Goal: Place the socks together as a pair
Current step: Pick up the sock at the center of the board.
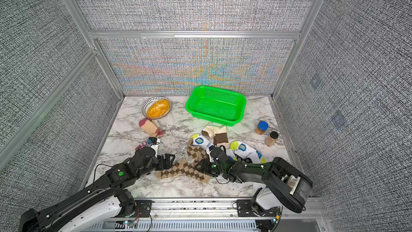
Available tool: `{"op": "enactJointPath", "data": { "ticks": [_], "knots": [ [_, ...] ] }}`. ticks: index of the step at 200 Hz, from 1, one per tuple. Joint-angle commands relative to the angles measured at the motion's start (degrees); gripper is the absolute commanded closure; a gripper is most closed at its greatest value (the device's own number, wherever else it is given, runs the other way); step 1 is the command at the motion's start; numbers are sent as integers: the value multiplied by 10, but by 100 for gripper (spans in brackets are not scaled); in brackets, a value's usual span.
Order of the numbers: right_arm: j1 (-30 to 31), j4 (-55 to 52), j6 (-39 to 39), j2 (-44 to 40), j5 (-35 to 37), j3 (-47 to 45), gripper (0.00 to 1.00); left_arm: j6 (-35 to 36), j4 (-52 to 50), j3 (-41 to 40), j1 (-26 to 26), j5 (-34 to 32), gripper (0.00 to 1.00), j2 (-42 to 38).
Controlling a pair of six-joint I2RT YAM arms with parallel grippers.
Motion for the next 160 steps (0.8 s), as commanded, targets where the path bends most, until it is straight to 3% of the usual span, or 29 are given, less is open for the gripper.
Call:
{"op": "enactJointPath", "data": {
  "ticks": [1, 64, 100, 124, 160],
  "knots": [
    [-9, -23, -10, 1, 11, 1, 43, -3, -5, -5, 0, -11, 8, -5],
    [-30, -23, -23, 25, 7, 13, 50, -6, -1, -10, 0, -6, 7, -1],
    [-41, -23, -29, 31, 2, 10, 67, -6, -2, -14, 0, -7, 8, -5],
    [-45, -25, -31, 33, 6, 8, 85, -6, -1, -16, 0, -9, 8, -8],
    [-47, -28, -33, 29, 10, 6, 96, -5, 0, -17, 0, -10, 8, -5]
  ]
}}
